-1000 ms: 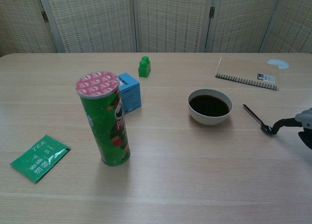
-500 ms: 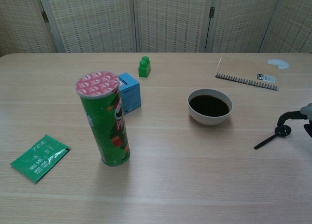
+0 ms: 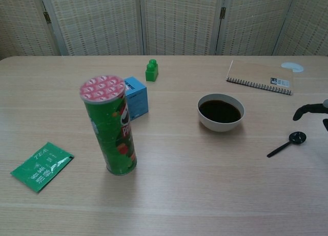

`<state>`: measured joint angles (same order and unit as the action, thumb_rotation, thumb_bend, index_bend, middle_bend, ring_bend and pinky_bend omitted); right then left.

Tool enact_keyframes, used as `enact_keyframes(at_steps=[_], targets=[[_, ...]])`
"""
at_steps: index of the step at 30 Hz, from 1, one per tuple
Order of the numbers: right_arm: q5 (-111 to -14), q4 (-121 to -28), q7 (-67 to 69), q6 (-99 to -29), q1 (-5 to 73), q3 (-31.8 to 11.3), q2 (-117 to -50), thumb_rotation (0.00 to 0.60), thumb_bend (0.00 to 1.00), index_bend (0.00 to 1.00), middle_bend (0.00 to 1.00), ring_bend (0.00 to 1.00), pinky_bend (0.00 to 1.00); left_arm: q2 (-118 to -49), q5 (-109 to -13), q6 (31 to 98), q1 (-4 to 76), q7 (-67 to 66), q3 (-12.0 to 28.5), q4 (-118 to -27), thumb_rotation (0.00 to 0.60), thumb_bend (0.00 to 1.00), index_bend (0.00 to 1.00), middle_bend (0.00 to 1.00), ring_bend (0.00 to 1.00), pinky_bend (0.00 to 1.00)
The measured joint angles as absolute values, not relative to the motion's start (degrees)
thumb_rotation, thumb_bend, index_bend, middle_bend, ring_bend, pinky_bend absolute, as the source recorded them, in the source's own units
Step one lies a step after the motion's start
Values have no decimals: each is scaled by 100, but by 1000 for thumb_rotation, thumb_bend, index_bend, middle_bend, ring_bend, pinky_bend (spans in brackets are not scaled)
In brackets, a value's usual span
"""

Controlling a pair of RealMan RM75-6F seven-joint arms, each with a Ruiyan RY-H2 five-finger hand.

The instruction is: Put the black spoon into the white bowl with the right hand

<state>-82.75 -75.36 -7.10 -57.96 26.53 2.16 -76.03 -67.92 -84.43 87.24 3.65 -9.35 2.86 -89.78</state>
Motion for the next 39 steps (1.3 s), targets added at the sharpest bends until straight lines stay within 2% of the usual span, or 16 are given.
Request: enact_keyframes(at_steps=[1,4,7,9,10,12,14,17,24,28,31,32,36,39], targets=[[-8279,-7566,-723,-6005,2588,170,-7604,600,248,279,799,849,890,-6793,-8446,8726,368,-930,289,-8980,600,203,239,214,154,163],[-8264,-7707,-707,-6575,2386,25,-7593,600,247,279,617,611,644,-6806,-8461,8724,371,-923,285,-8981,600,202,238,214,154,163],[-8201,-7954,-629,-6944,2174,-111,-7537,600,222,272,379,349,324,-6820,-8481,8711,382,-919,277,-8978,600,203,239,214,154,163],[-8136,-8078,-584,-6967,2105,-148,-7488,600,186,204,236,186,143,-6825,-8496,8713,387,-916,276,-8977,600,203,239,214,154,163],[-8098,-8123,-574,-6943,2089,-155,-7468,600,161,178,206,150,104,-6827,-8501,8718,387,-913,277,-8977,600,203,239,214,154,163],[-7982,-8257,-550,-6839,2072,-172,-7422,600,46,137,148,70,17,-6824,-8508,8727,385,-908,276,-8980,600,202,239,214,154,163],[-7873,-8437,-519,-6710,2064,-187,-7368,600,3,135,136,44,0,-6817,-8514,8736,381,-907,274,-8985,600,203,239,214,154,163],[-7794,-8552,-545,-6613,2062,-207,-7317,588,0,135,148,40,0,-6805,-8506,8745,366,-893,270,-8983,600,203,239,214,154,163],[-7895,-8608,-413,-6512,2092,-199,-7314,452,0,135,164,41,0,-6802,-8487,8766,330,-866,257,-8966,600,203,239,214,154,163],[-7930,-8660,-510,-6412,2126,-163,-7274,433,0,135,167,42,0,-6792,-8489,8767,326,-859,255,-8964,600,203,239,214,154,163],[-8009,-8654,-777,-6435,2149,-144,-7274,439,0,135,227,102,27,-6787,-8484,8762,324,-849,256,-8959,600,202,238,214,154,163],[-8069,-8638,-866,-6467,2156,-136,-7287,448,0,135,258,149,60,-6786,-8483,8759,324,-846,256,-8958,600,203,238,214,154,163],[-8481,-8560,-1062,-6597,2205,-67,-7344,573,3,150,350,314,226,-6780,-8490,8753,326,-826,255,-8955,600,203,239,214,154,163],[-8798,-8478,-1295,-6650,2267,2,-7374,600,7,190,443,451,381,-6776,-8488,8760,317,-807,253,-8944,600,203,239,214,154,163]])
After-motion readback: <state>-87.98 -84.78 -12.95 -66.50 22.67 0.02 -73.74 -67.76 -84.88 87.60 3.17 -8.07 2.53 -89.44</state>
